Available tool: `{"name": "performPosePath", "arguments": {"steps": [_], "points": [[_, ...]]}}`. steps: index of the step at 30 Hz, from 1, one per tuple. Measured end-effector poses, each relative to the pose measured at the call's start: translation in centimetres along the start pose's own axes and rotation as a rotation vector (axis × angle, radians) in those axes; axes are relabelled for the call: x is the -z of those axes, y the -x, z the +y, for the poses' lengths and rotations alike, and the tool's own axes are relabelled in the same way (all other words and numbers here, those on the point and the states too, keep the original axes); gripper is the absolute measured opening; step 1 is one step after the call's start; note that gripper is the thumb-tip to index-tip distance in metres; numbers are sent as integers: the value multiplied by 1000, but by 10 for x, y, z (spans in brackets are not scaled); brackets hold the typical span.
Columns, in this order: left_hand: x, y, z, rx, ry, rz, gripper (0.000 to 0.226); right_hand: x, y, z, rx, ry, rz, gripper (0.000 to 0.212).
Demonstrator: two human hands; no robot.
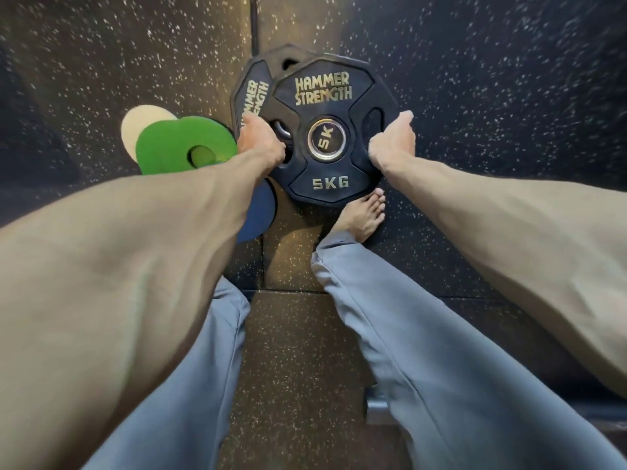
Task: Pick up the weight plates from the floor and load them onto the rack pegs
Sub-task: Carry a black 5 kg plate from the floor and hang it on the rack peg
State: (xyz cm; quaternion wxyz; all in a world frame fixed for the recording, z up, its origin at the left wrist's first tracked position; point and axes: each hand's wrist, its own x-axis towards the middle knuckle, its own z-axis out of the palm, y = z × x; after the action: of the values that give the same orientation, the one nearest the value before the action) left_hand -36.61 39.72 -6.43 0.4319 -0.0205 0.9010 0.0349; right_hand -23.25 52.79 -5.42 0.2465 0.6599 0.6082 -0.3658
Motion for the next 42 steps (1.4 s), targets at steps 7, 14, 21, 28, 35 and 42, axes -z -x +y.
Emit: {"name": "performPosePath", "arguments": {"steps": [7,14,21,28,35,42], "points": [[142,108,64,-96,39,-21,67,140,106,-62,58,-259,49,56],[351,263,154,-217,158,99,51,324,257,-136,365,-606,217,28],[515,400,225,-506,355,277,33,473,375,-205,587,-837,359,30],[639,455,299,-739,646,372,39,606,414,-294,686,-1044,327,28],[749,458,421,-974,713,336,37,733,411,-396,739,-1214,321,22],[838,476,567,-1090,748,215,33,856,400,-475,775,-1420,349,20]]}}
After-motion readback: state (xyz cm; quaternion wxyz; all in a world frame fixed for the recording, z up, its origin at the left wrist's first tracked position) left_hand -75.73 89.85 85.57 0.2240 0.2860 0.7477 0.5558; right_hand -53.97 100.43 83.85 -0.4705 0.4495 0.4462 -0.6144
